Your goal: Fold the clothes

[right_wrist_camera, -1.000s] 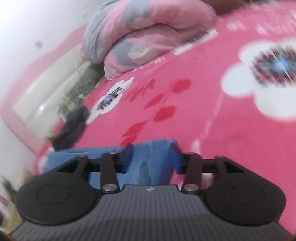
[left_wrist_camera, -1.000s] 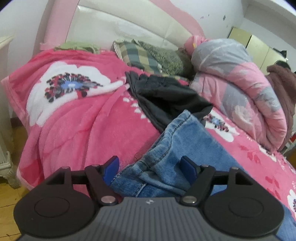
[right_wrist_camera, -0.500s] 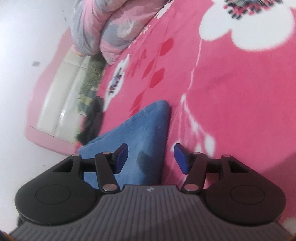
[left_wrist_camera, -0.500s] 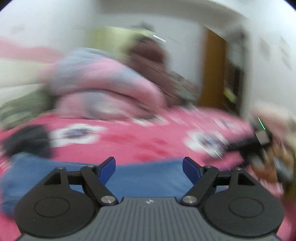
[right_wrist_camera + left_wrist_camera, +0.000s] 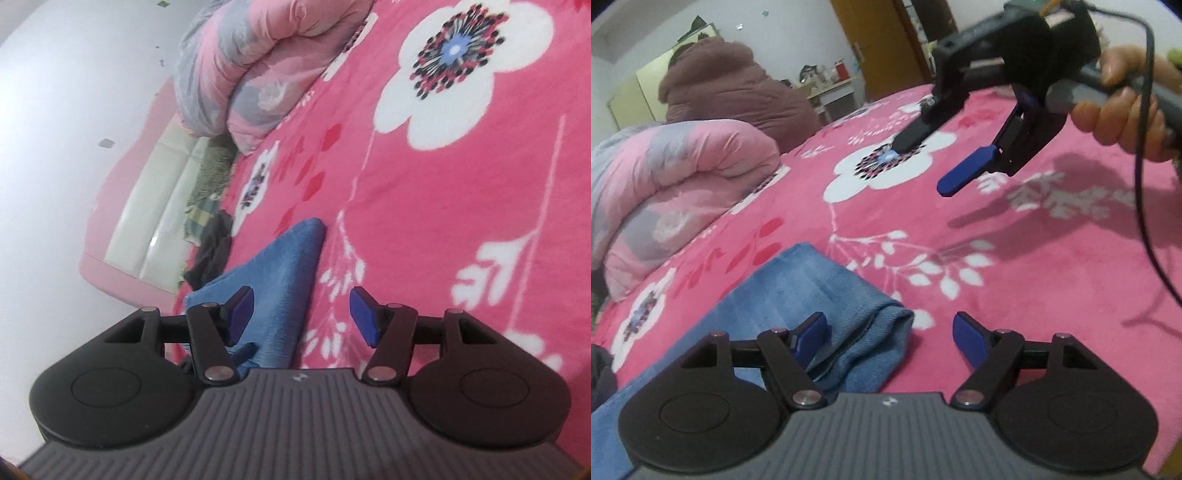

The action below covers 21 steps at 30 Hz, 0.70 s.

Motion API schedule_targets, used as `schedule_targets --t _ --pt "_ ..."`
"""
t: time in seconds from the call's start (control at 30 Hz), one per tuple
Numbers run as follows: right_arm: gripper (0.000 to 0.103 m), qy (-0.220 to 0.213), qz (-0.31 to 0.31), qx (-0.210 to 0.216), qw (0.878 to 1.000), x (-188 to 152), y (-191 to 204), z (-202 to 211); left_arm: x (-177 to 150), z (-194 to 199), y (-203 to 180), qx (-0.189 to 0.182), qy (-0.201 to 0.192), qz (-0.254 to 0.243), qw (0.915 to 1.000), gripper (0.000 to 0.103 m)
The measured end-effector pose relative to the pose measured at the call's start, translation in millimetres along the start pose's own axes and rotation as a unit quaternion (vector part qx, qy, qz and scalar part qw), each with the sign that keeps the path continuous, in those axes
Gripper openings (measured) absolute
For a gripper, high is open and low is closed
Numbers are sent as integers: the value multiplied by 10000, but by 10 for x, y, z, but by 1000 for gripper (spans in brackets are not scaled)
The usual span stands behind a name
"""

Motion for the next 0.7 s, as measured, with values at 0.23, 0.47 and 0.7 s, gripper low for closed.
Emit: schedule_targets --t 0.23,0.47,0.7 --pt "57 484 -35 294 9984 134 54 -616 37 -49 29 406 86 -156 9990 56" --pt "56 1056 199 -190 9940 222 161 -1370 -25 -74 21 463 -138 -200 9986 40" --pt "13 900 383 -478 9941 247 182 -1529 46 38 88 566 -430 348 9969 12"
Point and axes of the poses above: each gripper's, at about its wrist camera, not at the fingertips, and z roughly against the way its jaws point, y to its left, x to its top, the point moved 3 cm from there along -z, roughly the way its jaws point
